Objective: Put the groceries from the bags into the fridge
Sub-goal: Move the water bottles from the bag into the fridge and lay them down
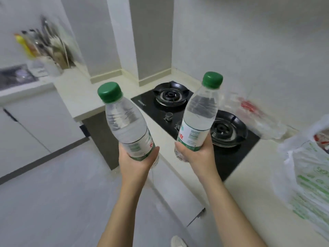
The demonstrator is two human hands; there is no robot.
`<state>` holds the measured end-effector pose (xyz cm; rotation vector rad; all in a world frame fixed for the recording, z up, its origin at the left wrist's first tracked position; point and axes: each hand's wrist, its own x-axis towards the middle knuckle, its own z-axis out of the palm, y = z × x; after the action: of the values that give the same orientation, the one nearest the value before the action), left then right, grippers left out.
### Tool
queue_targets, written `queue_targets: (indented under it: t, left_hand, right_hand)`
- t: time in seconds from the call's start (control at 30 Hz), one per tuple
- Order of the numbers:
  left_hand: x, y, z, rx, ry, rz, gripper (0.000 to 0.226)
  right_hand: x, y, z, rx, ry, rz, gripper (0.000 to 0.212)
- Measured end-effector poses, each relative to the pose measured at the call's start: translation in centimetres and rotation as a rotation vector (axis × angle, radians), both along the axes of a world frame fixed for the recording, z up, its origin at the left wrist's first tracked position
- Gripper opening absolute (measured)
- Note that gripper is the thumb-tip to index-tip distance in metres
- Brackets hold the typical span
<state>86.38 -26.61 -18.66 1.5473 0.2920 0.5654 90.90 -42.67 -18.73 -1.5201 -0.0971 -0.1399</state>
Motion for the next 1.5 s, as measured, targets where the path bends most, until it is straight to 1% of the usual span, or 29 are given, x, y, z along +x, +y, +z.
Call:
queue_targets:
  t: [0.07, 0.23, 0.4, 0.53, 0.6, 0.67, 0.77, 0.9, 0.97, 1.03, 1.17, 1.33, 1.5]
  left_hand:
    - [-0.8, 2.2, 0.9, 0.021, -0.005, 0.102, 0.073]
    - [-3.4, 7.7, 2.6, 0.064, 0.041, 0.431, 0.053]
    - [-7.8, 11.7, 4.6, 0.144, 0.061, 0.809, 0.045]
    - [-12.1, 13.2, 5.8, 0.2, 0.057, 1.118, 0.052]
    - [-14.2, 12.9, 6.5, 0.198, 0.042, 1.26, 0.058]
    - [-16.5, 12.1, 7.0, 0.192, 0.018, 1.372, 0.063]
    - [-20.8, 10.0, 7.2, 0.2, 0.003, 1.513, 0.061]
    - [-26.6, 5.8, 8.0, 0.199, -0.056, 1.777, 0.057]
    - [-29.1, 3.4, 8.9, 0.201, -0.099, 1.886, 0.051]
    - [-31.6, 0.9, 9.7, 0.237, -0.15, 1.975, 0.049]
    - [-36.2, -4.1, 11.4, 0.294, -0.167, 2.067, 0.062]
    - [-39.0, -8.2, 13.3, 0.35, -0.191, 2.132, 0.06]
    - [-39.4, -10.1, 15.0, 0.447, -0.181, 2.206, 0.054]
  right_hand:
    - [0.8, 2.5, 0.9, -0.006, -0.032, 0.095, 0.062]
    - [2.6, 10.1, 2.3, 0.01, -0.096, 0.412, 0.054]
    - [2.6, 18.6, 4.0, 0.065, -0.109, 0.771, 0.055]
    - [0.7, 23.8, 5.0, 0.056, -0.159, 1.017, 0.053]
    - [-1.1, 25.9, 5.2, 0.05, -0.186, 1.122, 0.053]
    - [-3.5, 27.6, 5.6, 0.064, -0.192, 1.234, 0.052]
    - [-8.1, 29.3, 6.8, 0.142, -0.151, 1.439, 0.048]
    - [-14.8, 29.3, 8.7, 0.223, -0.121, 1.704, 0.046]
    - [-18.0, 28.4, 9.5, 0.254, -0.091, 1.813, 0.045]
    - [-21.0, 27.2, 10.0, 0.285, -0.09, 1.9, 0.045]
    - [-26.6, 24.3, 11.1, 0.338, -0.09, 2.019, 0.043]
    - [-31.6, 20.6, 12.9, 0.397, -0.064, 2.116, 0.04]
    - [-33.1, 19.6, 14.4, 0.441, -0.079, 2.154, 0.037]
